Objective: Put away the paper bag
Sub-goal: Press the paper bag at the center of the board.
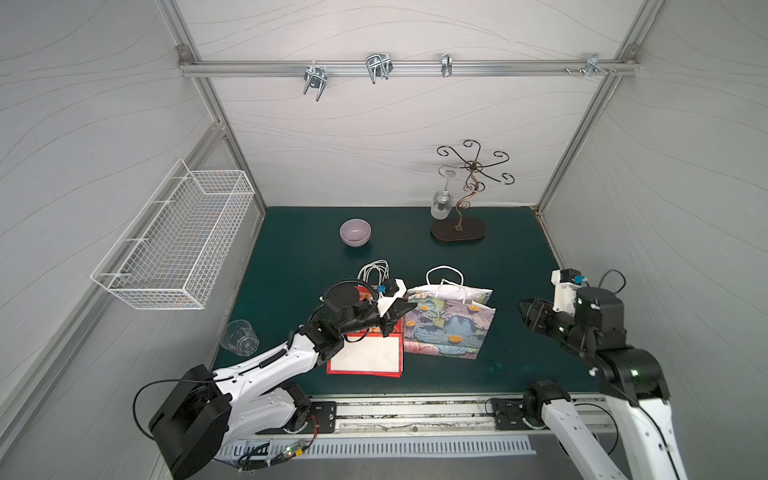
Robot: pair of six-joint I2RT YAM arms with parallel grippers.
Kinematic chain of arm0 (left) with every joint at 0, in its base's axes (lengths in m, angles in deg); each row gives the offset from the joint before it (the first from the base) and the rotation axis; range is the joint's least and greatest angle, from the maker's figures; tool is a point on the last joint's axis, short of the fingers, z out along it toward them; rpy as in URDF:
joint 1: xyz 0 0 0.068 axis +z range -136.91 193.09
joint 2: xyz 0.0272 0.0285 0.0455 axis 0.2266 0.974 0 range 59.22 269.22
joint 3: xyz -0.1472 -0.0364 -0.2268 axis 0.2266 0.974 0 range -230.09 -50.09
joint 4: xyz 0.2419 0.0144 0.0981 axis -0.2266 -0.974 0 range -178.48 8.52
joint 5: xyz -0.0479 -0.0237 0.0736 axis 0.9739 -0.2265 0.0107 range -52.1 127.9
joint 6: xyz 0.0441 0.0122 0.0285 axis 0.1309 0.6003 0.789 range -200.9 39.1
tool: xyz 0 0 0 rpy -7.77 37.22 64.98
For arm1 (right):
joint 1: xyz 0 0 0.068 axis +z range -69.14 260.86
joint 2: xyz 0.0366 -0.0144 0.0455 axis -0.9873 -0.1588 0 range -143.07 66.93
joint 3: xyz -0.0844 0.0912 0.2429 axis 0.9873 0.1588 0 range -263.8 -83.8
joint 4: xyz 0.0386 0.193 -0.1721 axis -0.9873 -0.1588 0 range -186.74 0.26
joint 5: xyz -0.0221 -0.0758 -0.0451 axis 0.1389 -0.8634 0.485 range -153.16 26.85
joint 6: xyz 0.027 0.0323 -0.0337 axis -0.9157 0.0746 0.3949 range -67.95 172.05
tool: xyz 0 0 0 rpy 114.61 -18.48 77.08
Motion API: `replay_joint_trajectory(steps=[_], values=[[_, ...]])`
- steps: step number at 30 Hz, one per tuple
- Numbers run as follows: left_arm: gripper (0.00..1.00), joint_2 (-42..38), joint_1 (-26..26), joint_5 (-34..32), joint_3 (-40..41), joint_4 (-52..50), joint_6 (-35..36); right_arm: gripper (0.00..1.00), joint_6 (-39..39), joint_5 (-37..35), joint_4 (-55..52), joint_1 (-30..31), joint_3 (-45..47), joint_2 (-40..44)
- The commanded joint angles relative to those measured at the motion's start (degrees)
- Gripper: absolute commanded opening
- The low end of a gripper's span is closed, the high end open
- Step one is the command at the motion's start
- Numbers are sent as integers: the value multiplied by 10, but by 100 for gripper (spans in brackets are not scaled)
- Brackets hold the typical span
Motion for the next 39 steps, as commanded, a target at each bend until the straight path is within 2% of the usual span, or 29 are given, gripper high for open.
replay_joint_trajectory(steps=[1, 11, 17, 23, 31, 39], values=[[0, 1, 2, -5, -10, 17, -4, 52, -125, 2, -86, -2, 20, -89], [0, -3, 2, -9, -9, 11, -5, 52, -84, 244, 28, -31, 132, -208], [0, 0, 1, -9, -10, 11, -5, 54, -59, 348, 71, -30, 172, -239], [0, 1, 2, -7, -10, 6, -2, 57, -40, 409, 99, -29, 165, -224], [0, 9, 2, -9, -13, 5, 0, 67, 15, 487, 126, -29, 120, -145], [0, 13, 1, -7, -16, -1, 3, 70, 41, 500, 125, -30, 62, -116]])
